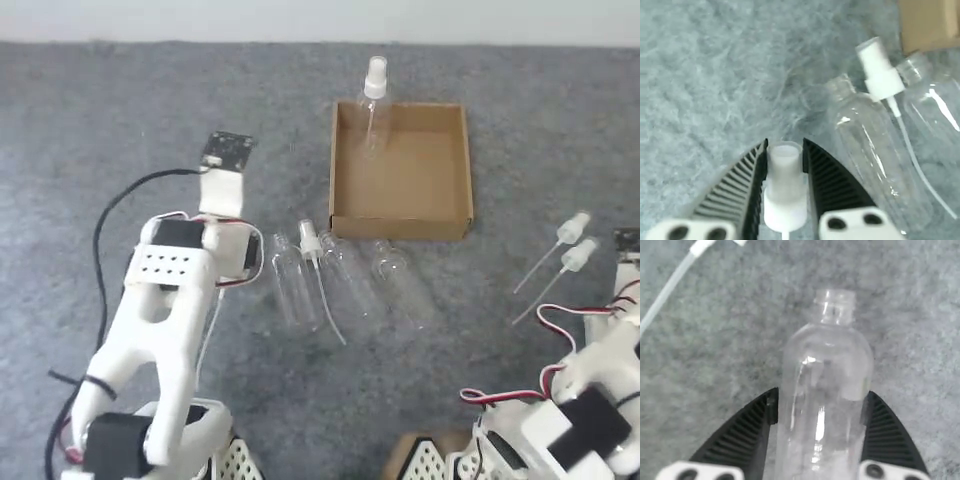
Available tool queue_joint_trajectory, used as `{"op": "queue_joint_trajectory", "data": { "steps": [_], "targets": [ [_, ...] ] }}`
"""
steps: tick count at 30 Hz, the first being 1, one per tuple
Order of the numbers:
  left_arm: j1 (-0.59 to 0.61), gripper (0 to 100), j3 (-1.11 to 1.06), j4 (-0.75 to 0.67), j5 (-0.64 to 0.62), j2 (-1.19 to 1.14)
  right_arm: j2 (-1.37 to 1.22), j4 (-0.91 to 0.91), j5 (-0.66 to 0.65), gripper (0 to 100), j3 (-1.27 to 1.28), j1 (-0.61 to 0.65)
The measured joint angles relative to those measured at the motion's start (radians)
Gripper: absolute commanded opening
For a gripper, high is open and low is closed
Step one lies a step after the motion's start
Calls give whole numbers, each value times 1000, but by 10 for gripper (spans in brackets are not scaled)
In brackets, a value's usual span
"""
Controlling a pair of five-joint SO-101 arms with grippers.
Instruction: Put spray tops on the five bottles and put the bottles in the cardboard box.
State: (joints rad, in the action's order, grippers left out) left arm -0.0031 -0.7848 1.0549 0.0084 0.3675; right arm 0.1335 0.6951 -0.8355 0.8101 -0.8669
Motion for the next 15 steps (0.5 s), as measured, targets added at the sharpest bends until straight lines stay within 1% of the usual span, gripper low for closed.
{"op": "queue_joint_trajectory", "data": {
  "steps": [3,9,15],
  "targets": [
    [8,11,-20,-25,-5,0,0,77,26,221,-48,26],
    [11,11,-58,-44,-2,0,0,299,92,221,-232,112],
    [6,11,-104,-77,-2,0,0,440,129,221,-356,183]
  ]
}}
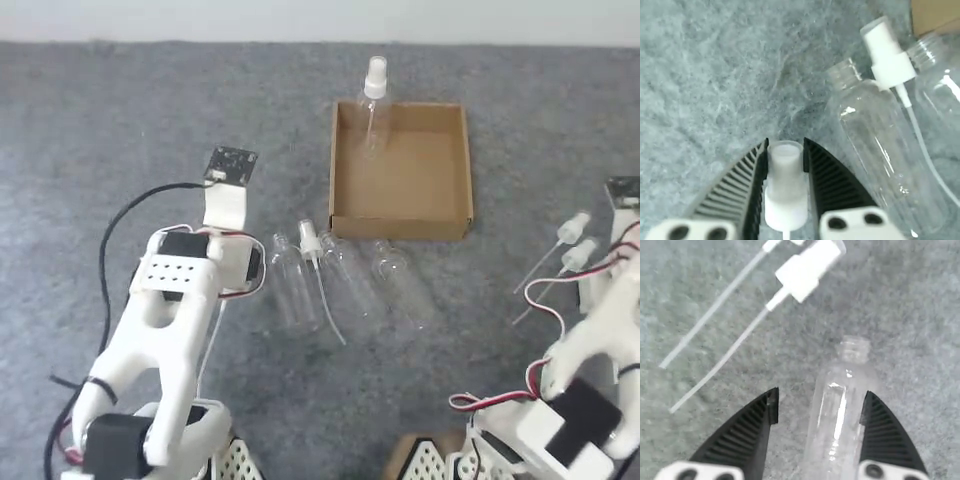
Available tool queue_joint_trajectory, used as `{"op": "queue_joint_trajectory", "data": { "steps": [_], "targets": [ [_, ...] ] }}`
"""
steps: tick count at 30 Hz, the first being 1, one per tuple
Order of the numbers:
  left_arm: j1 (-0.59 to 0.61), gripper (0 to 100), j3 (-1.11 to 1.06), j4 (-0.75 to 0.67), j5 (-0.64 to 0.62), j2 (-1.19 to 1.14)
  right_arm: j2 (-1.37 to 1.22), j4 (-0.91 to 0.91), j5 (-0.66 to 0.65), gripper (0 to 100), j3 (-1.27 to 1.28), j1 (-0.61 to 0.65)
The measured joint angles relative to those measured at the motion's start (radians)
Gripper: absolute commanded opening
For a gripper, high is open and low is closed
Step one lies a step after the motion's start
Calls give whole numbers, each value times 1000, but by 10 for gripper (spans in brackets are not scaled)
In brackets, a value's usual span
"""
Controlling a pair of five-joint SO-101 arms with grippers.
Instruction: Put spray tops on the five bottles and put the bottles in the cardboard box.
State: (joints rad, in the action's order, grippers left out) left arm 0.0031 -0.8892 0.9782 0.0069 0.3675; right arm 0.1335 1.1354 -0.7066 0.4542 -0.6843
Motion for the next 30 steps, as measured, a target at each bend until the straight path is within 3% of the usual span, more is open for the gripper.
{"op": "queue_joint_trajectory", "data": {
  "steps": [9,14,30],
  "targets": [
    [0,11,-2,-8,0,0,-46,83,5,221,-172,-18],
    [0,11,-2,-8,0,0,-175,87,-72,221,-249,-28],
    [-2,12,-2,-8,0,0,-408,57,-146,215,-279,-124]
  ]
}}
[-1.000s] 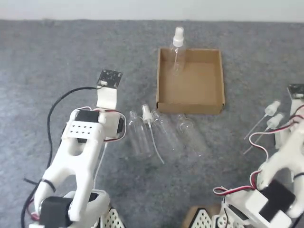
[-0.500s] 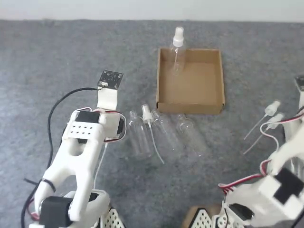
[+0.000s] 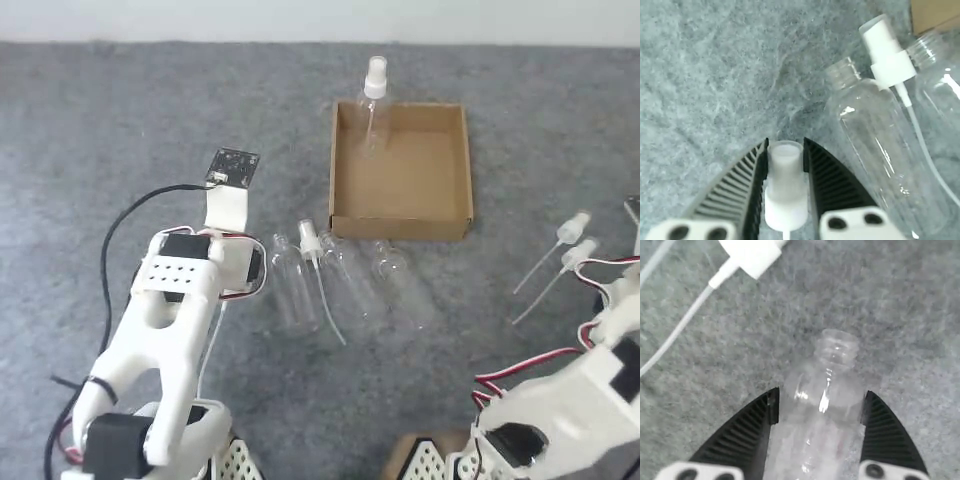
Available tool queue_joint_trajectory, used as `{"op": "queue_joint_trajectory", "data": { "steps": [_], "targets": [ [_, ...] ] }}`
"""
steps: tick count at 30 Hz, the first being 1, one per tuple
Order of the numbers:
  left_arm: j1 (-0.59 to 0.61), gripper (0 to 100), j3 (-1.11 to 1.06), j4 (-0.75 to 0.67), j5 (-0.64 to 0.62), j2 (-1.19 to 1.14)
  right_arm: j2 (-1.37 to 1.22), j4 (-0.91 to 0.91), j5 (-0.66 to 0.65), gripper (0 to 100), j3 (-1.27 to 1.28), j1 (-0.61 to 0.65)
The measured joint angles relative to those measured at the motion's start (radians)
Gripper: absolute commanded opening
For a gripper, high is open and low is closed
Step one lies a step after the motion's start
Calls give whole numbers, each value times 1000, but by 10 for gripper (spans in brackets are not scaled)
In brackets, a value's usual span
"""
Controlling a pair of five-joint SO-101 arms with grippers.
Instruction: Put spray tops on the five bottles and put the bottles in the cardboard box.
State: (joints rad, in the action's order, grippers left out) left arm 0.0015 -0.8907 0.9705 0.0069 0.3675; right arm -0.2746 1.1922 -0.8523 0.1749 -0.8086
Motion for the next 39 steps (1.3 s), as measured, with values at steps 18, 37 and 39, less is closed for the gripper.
{"op": "queue_joint_trajectory", "data": {
  "steps": [18,37,39],
  "targets": [
    [2,11,0,0,0,0,49,64,68,6,-129,84],
    [3,10,232,203,2,422,795,175,502,6,190,1094],
    [17,10,261,203,-2,482,798,157,545,6,193,1198]
  ]
}}
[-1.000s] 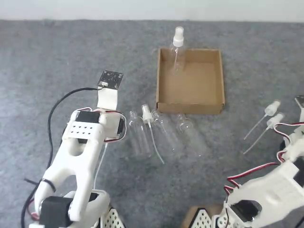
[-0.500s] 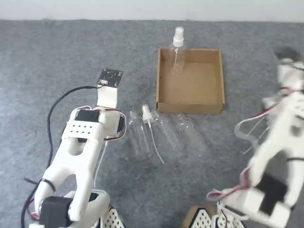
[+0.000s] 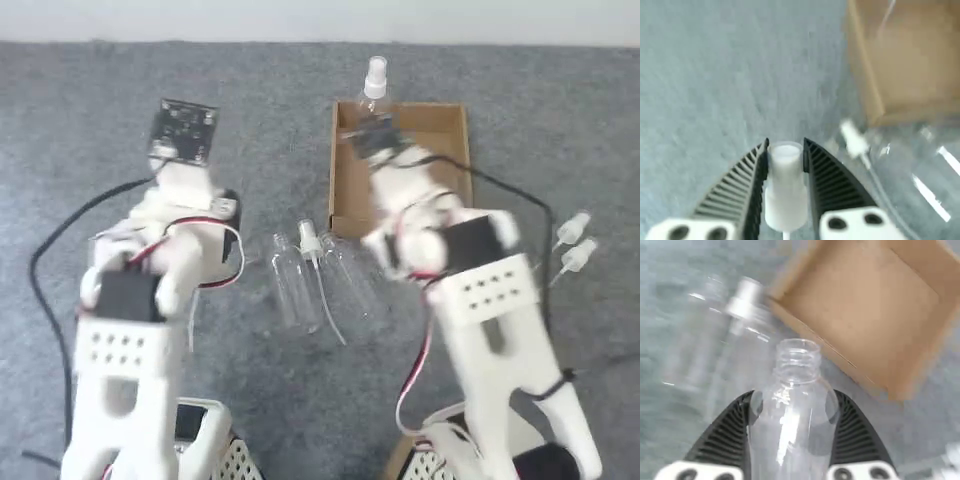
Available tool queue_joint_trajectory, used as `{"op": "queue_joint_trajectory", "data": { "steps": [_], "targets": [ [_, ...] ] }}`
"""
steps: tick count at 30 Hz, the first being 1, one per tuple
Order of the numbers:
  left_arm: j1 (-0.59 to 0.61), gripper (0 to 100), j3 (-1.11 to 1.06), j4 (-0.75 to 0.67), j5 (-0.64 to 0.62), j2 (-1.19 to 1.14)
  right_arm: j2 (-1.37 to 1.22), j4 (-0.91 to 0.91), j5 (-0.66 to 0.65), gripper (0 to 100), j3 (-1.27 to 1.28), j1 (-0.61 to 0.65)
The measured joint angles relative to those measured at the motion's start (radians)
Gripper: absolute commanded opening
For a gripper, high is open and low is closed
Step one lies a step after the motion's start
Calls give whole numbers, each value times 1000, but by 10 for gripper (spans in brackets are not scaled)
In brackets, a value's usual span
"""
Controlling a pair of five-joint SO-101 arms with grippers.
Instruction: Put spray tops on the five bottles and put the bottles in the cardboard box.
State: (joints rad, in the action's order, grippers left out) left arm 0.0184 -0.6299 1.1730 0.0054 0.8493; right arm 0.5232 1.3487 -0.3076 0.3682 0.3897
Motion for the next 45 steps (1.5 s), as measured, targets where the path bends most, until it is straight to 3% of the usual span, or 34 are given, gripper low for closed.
{"op": "queue_joint_trajectory", "data": {
  "steps": [8,15,25,32,37,45],
  "targets": [
    [198,10,14,-97,-74,172,0,-275,80,6,180,255],
    [219,10,14,-149,-181,219,0,-689,5,7,445,397],
    [218,11,11,-175,-428,221,94,-1017,-43,6,735,482],
    [219,11,-117,-361,-453,222,144,-1096,-21,6,795,528],
    [219,11,-123,-374,-456,222,144,-1099,78,6,795,528],
    [213,11,-123,-377,-459,222,144,-1099,89,6,795,529]
  ]
}}
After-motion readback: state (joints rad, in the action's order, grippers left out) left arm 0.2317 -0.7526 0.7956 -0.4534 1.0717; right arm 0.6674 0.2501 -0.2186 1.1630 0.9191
